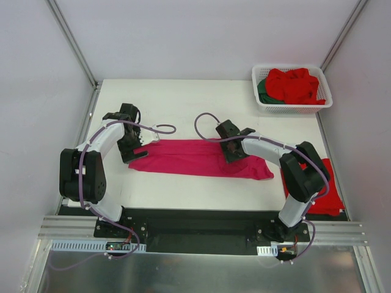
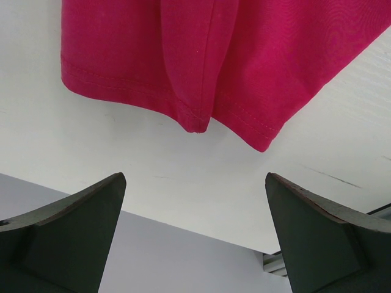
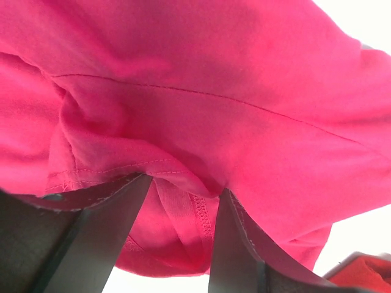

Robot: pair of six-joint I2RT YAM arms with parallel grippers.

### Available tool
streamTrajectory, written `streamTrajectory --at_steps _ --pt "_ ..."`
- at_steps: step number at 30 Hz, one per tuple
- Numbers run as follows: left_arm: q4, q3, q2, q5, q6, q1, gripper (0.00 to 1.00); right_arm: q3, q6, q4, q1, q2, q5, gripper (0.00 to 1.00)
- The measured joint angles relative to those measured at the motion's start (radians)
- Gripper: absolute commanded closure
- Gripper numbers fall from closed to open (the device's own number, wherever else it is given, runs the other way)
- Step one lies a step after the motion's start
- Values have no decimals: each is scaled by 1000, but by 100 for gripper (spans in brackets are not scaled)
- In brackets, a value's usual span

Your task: Fold and stack the t-shirts

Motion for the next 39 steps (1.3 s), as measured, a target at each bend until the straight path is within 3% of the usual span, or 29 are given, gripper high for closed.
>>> streamTrajectory --at_steps 28,39 --pt "0 0 6 0 -5 0 1 92 -7 -15 90 -11 -47 49" --pt "0 0 7 -1 -5 -1 1 91 10 -157 193 -58 -32 48"
